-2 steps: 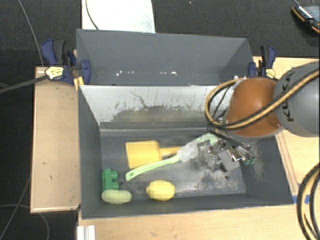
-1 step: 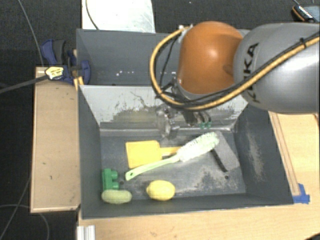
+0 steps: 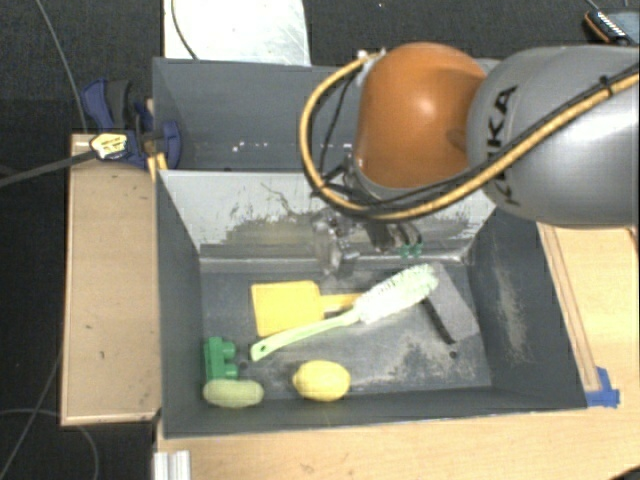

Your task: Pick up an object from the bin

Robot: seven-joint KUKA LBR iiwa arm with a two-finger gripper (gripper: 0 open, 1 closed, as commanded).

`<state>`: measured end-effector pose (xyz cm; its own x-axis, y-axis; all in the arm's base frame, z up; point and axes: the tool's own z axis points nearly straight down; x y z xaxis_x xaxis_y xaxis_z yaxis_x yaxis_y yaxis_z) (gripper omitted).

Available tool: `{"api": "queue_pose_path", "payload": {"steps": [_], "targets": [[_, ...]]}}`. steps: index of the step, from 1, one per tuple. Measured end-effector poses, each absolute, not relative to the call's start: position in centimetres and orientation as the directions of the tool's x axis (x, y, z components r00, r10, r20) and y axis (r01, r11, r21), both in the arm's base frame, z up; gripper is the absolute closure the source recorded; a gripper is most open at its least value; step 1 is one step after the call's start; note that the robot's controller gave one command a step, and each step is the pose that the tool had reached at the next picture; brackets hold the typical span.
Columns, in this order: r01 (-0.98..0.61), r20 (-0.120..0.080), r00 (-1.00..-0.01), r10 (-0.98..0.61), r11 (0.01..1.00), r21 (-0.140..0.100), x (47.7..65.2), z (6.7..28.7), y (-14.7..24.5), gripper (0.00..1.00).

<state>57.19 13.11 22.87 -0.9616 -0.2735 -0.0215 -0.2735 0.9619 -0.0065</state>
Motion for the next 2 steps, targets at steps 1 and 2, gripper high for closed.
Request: {"api": "queue_pose_path", "payload": {"steps": [1, 2], "targets": [[-0.431, -0.018, -0.902, -0.431, 0.902, -0.009, 51.8, 17.9, 13.5, 1.0], [-0.41, -0.022, -0.912, -0.41, 0.912, -0.009, 47.9, 18.4, 12.9, 1.0]]}}
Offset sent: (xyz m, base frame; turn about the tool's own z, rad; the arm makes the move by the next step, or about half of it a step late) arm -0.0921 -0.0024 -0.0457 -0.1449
